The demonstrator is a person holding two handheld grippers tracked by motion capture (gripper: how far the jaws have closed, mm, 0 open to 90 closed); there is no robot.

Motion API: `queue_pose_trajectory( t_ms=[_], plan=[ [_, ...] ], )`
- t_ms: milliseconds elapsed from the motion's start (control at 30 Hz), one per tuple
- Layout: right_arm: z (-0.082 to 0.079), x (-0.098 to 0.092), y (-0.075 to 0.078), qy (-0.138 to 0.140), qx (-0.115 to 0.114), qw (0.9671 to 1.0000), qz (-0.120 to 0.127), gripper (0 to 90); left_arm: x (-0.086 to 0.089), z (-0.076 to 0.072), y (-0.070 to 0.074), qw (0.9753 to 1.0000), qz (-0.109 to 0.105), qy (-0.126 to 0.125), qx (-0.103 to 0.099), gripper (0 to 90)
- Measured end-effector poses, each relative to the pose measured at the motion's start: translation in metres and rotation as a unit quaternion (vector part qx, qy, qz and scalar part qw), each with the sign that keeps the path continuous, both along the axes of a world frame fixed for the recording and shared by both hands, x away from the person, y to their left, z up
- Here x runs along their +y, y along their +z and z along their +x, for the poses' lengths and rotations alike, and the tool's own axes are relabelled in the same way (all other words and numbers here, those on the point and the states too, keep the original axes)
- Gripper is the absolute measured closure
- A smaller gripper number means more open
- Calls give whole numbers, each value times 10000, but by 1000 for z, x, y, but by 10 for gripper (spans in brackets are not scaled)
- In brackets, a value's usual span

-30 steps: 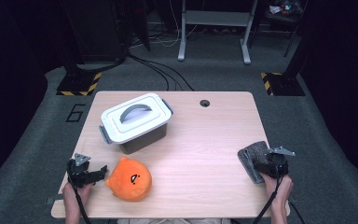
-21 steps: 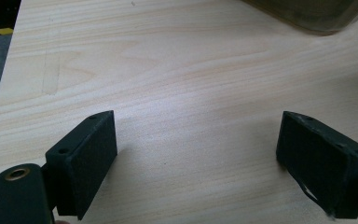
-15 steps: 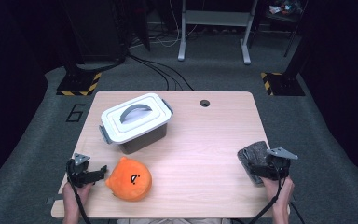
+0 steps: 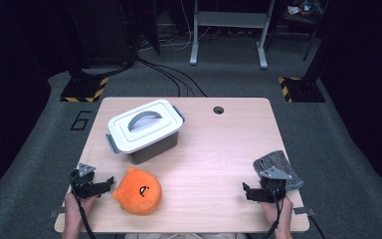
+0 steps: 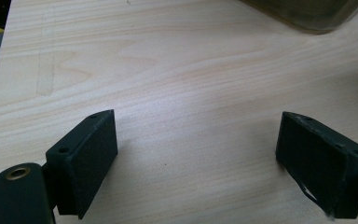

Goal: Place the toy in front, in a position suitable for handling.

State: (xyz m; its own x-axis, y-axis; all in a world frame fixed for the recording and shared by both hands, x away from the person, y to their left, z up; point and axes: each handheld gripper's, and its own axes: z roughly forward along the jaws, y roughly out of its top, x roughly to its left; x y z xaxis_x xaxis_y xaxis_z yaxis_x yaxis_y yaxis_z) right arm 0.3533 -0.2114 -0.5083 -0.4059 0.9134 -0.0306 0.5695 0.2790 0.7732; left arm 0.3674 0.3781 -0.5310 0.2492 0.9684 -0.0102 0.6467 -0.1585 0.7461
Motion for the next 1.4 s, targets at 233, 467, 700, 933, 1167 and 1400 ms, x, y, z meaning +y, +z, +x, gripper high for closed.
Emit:
queue_pose_trajectory(
  t_ms=[233, 467, 700, 933, 1167, 1400],
  plan=[
    [-2, 14, -13, 170, 89, 9998, -103, 19, 4, -10, 3, 9990, -276, -315, -162, 117],
    [0, 22, -21, 267, 169, 9993, -214, 20, 5, -28, 22, 9957, -658, -509, -398, 117],
    [1, 23, -21, 228, 199, 9993, -217, 20, -6, -48, 46, 9901, -884, -973, -496, 116],
    [1, 22, -21, 233, 281, 9992, -186, 19, -22, -56, 61, 9854, -919, -1317, -559, 115],
    [2, 22, -21, 235, 251, 9992, -212, 18, -44, -56, 69, 9804, -778, -1759, -437, 112],
    [2, 23, -22, 174, 280, 9994, -139, 19, -61, -51, 68, 9753, -794, -2040, -281, 55]
  ],
)
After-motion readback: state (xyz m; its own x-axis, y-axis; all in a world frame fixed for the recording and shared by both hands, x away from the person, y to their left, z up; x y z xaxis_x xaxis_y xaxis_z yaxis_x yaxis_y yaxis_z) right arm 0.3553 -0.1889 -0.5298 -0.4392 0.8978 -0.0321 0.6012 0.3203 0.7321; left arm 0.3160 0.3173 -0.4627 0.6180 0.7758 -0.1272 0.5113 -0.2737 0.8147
